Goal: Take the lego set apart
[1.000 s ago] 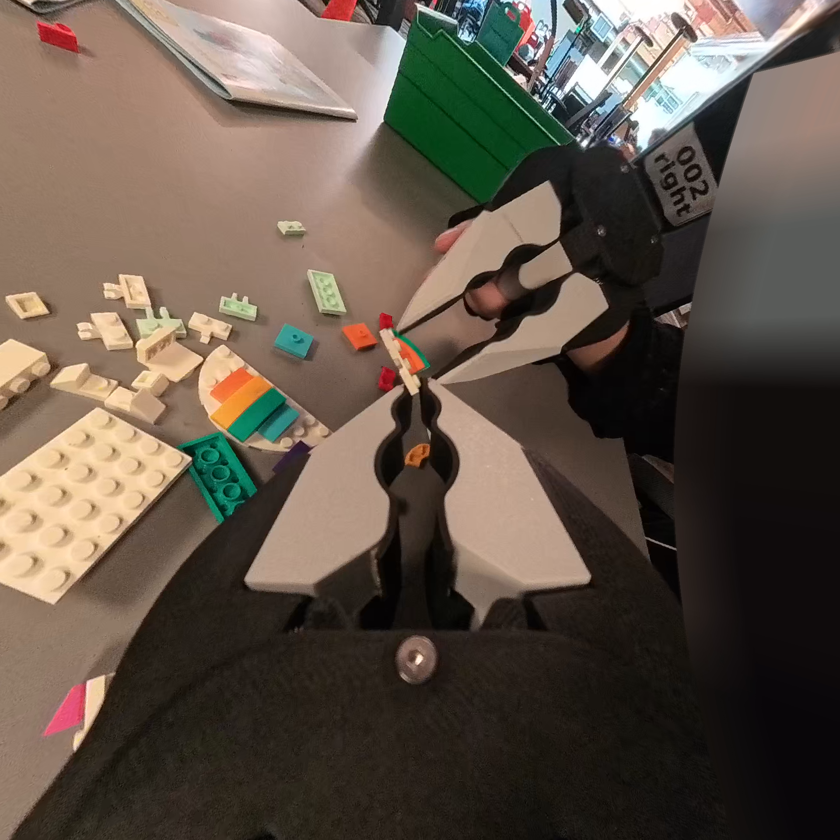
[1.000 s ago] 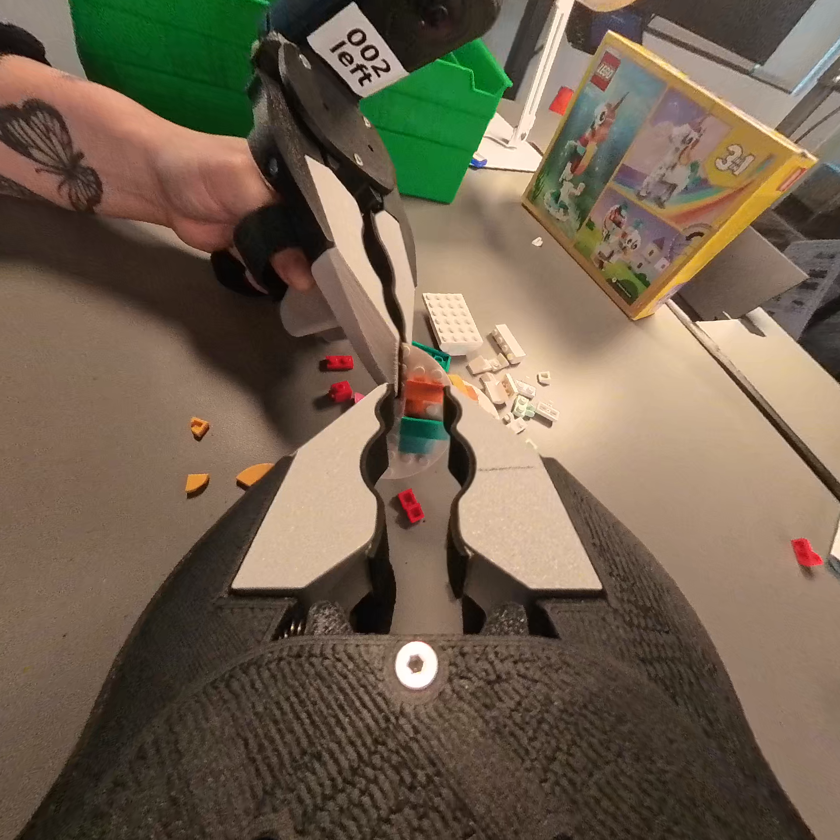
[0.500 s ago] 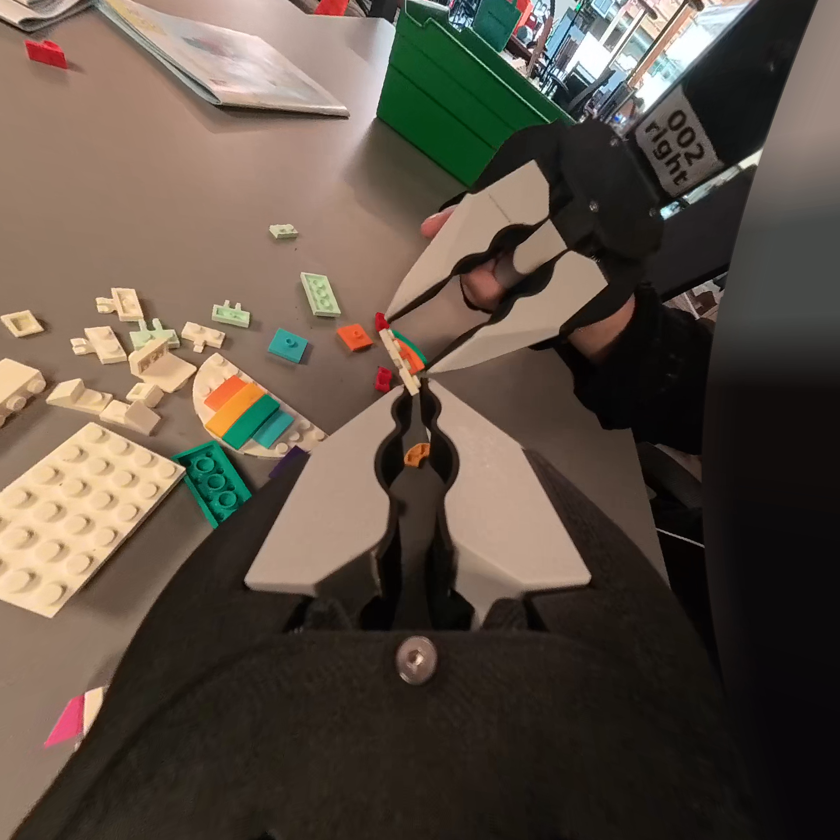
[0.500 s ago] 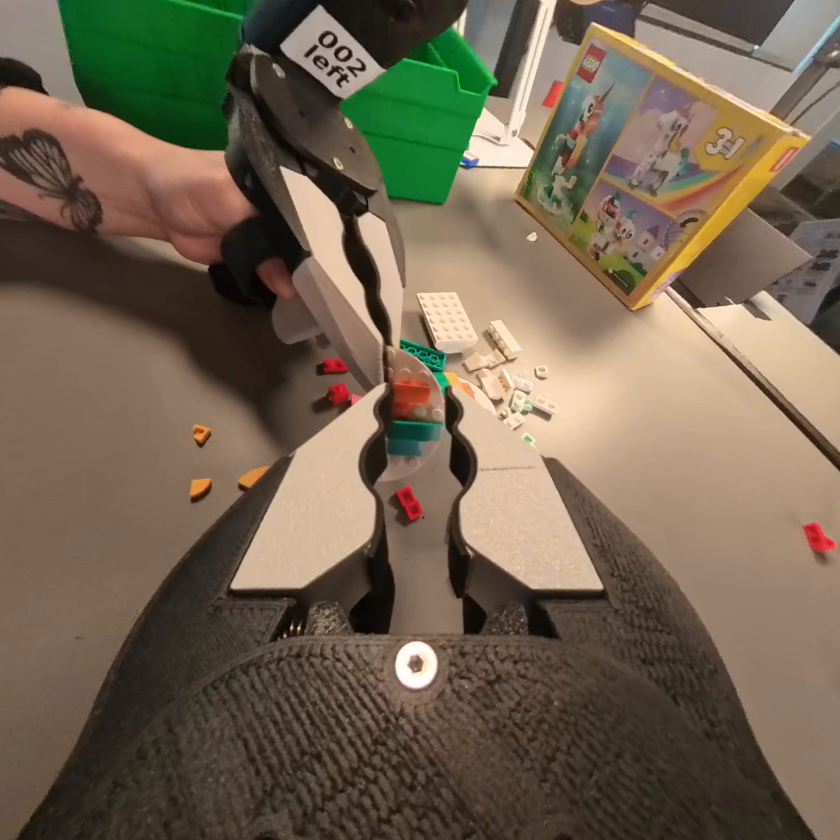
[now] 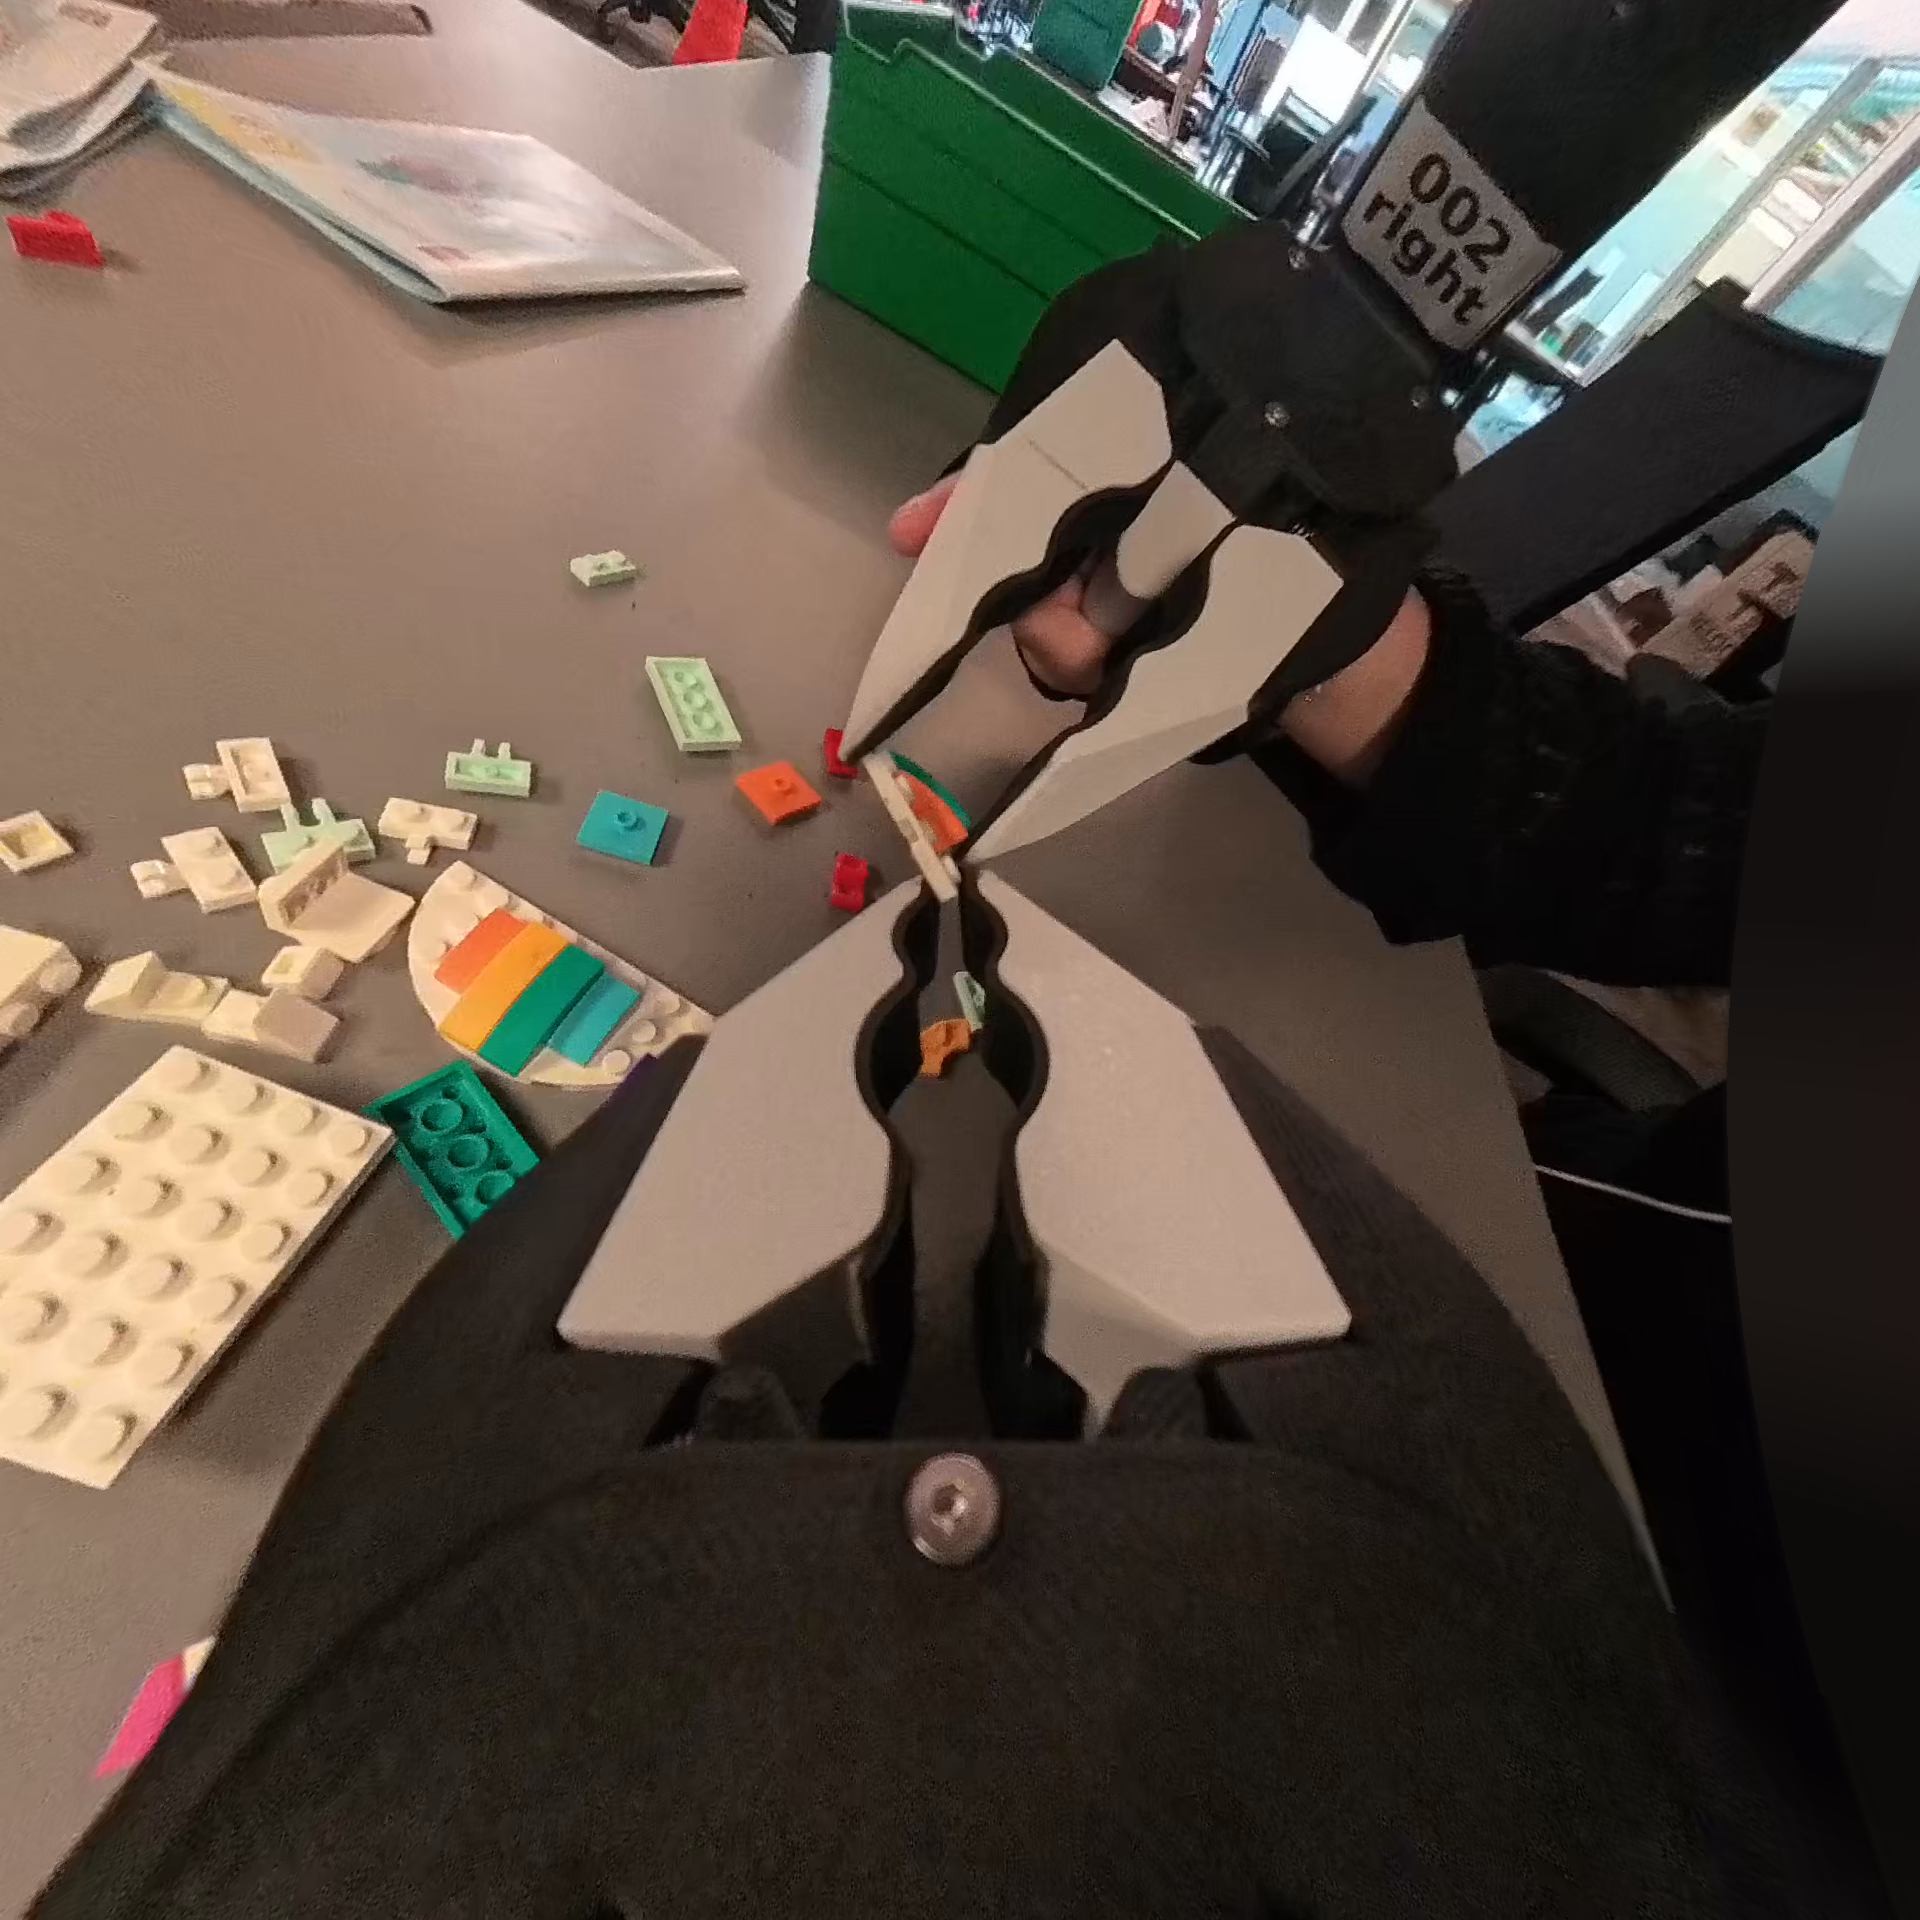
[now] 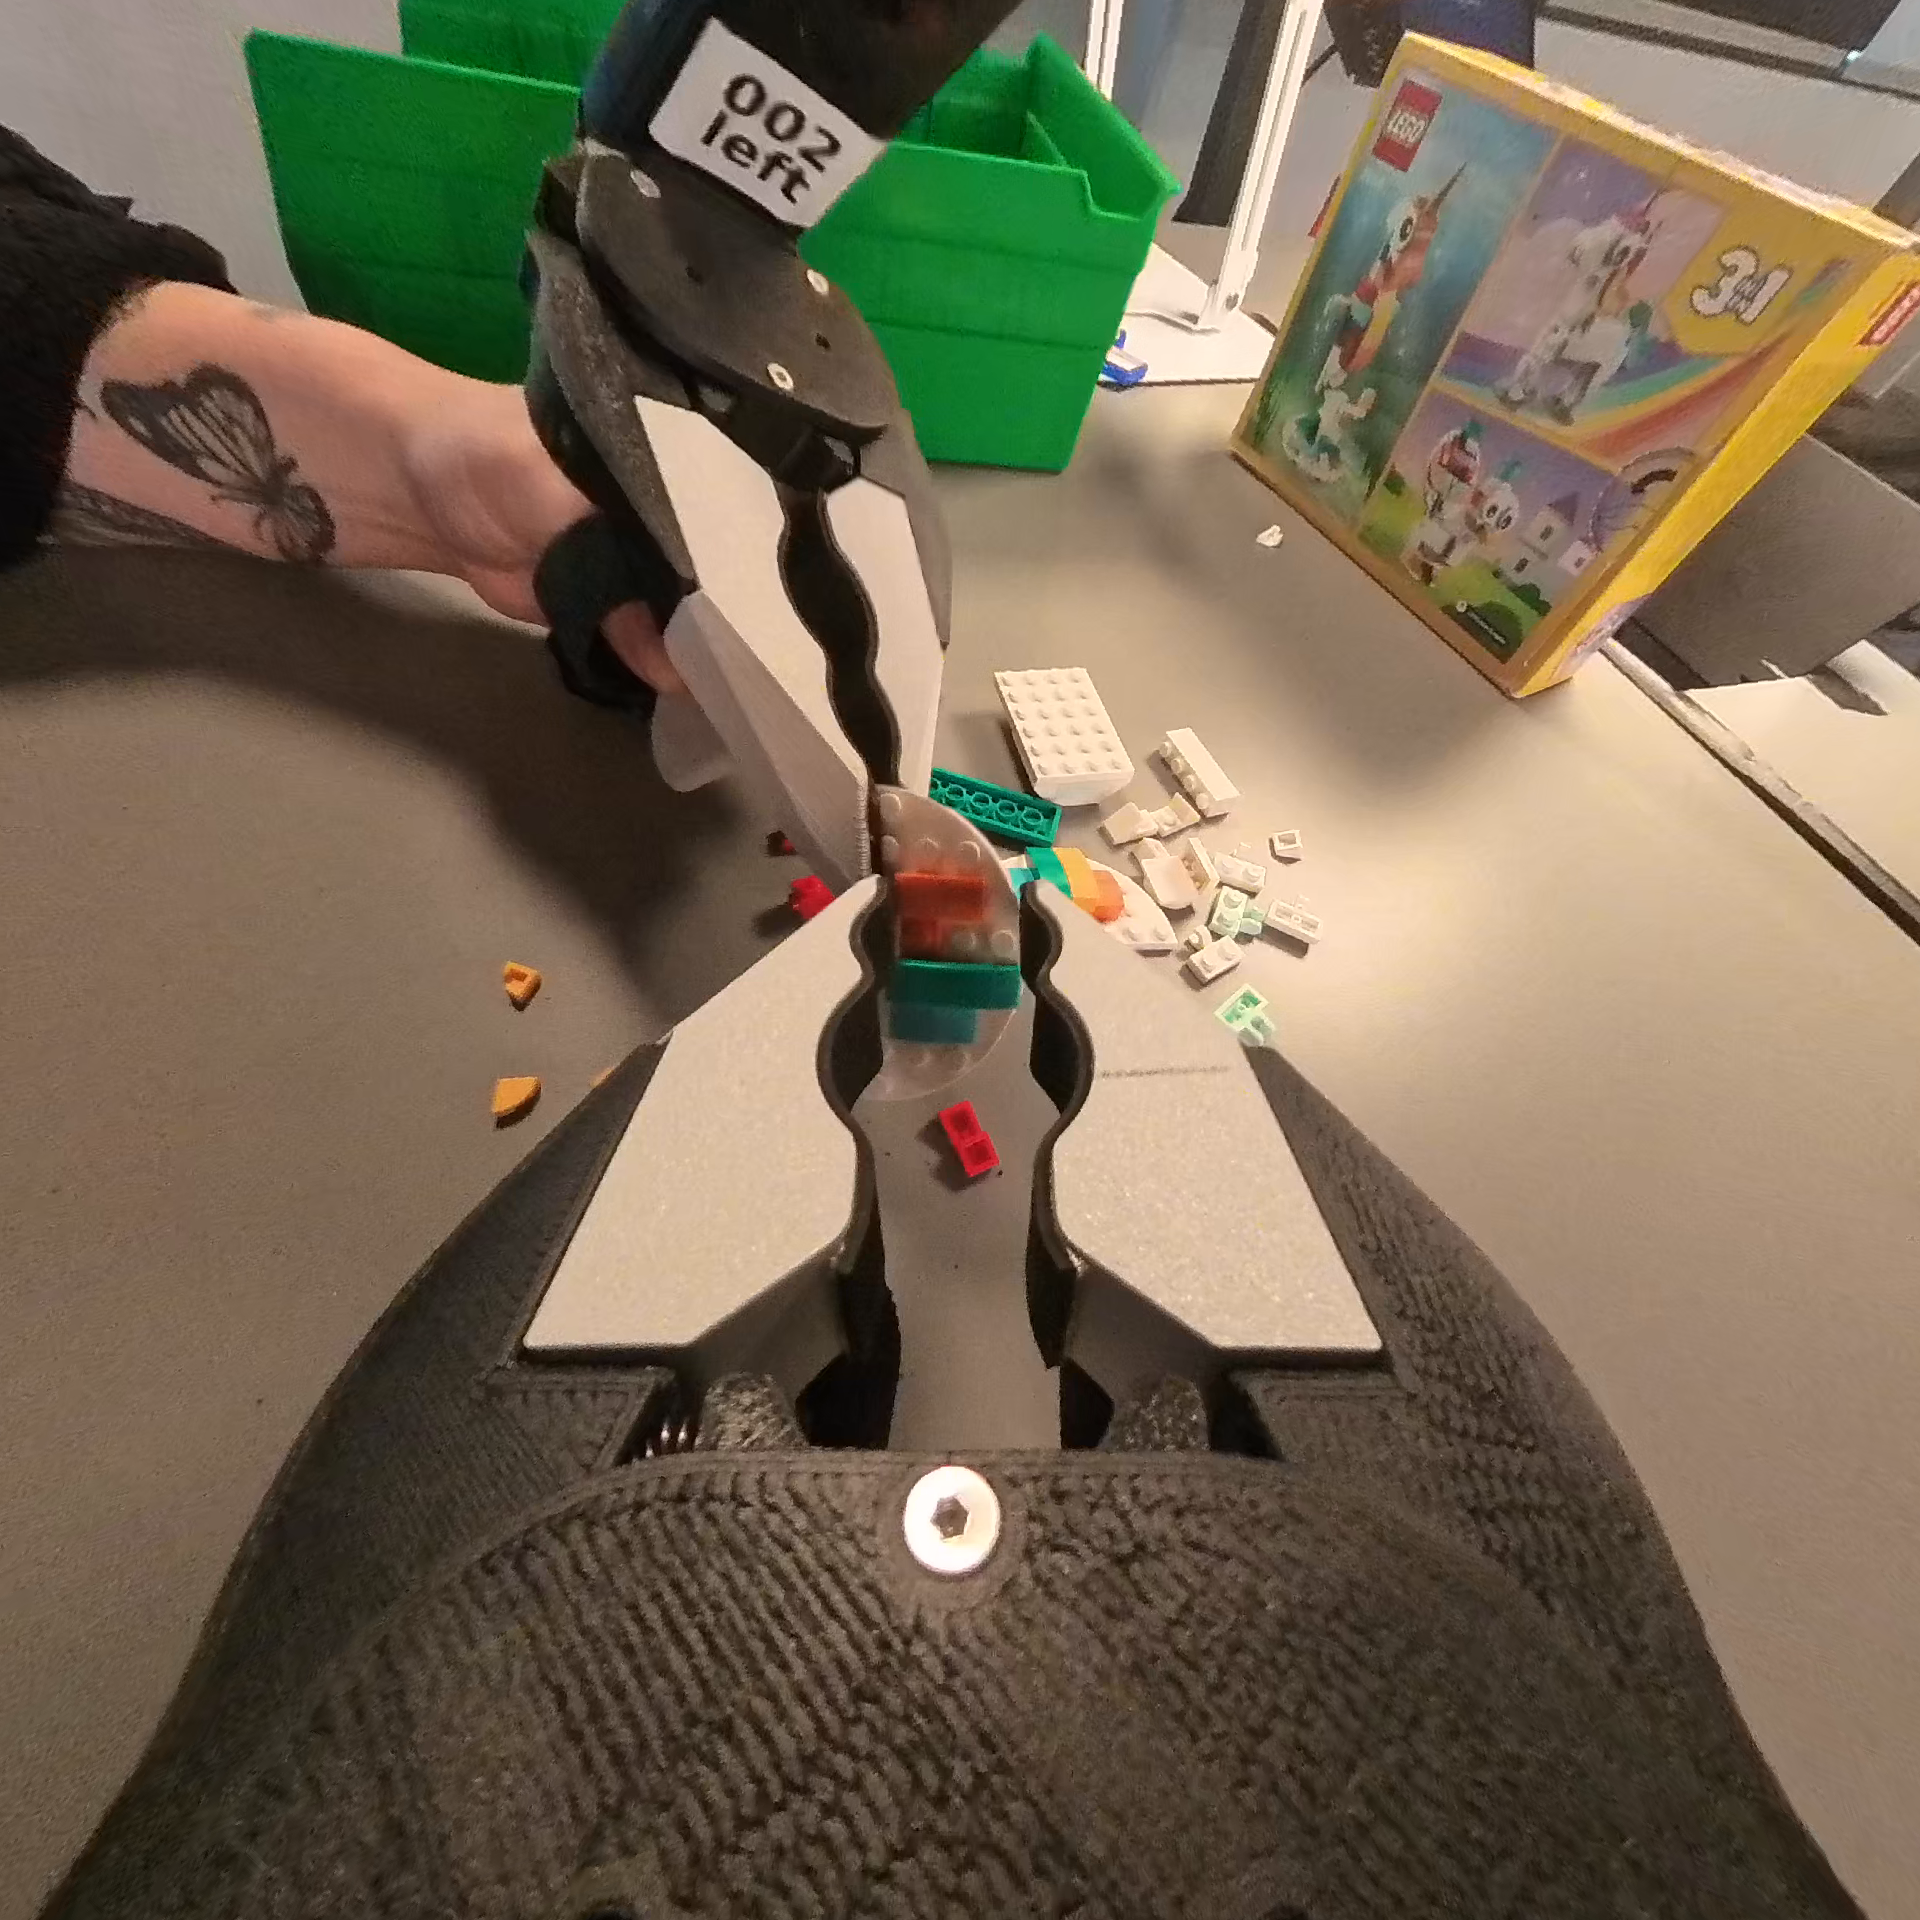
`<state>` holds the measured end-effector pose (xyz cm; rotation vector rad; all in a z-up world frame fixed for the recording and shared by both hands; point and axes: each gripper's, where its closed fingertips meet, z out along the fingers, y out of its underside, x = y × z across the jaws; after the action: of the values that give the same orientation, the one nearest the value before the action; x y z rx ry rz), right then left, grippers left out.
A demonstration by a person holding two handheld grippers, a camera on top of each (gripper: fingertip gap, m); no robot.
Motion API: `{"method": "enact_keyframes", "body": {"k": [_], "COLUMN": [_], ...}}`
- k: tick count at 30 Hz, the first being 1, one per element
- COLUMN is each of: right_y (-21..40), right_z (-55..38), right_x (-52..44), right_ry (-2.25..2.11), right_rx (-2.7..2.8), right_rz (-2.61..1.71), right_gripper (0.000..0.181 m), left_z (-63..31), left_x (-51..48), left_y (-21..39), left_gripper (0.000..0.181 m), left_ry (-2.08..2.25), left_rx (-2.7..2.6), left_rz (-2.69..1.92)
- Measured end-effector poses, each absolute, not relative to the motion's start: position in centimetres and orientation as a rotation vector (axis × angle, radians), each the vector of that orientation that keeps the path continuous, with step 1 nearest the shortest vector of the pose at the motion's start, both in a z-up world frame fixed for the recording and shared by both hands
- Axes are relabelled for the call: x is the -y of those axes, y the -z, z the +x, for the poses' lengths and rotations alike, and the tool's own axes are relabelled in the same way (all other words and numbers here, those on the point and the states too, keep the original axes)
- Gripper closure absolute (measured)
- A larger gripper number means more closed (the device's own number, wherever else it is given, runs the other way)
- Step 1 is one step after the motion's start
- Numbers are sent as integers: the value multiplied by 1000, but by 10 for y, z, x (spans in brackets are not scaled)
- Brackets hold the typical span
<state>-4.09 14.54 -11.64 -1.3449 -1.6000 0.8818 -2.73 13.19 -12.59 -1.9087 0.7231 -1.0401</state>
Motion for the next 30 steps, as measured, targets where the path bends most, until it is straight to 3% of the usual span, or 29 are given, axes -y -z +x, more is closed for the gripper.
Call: {"method": "enact_keyframes", "body": {"k": [10,20,30], "right_y": [119,131,134], "right_z": [-43,-28,-21], "right_x": [-138,-124,-114], "right_ry": [-688,-1245,-1330], "right_rx": [1707,1736,1822], "right_rz": [-1221,-1413,-1387], "right_gripper": [162,162,162], "left_z": [-31,-13,-6], "left_x": [-125,-109,-99], "left_y": [131,141,142], "left_gripper": [179,180,180], "left_ry": [902,824,900], "left_rx": [-890,-1096,-1143], "left_rz": [-1884,-1855,-1857]}}
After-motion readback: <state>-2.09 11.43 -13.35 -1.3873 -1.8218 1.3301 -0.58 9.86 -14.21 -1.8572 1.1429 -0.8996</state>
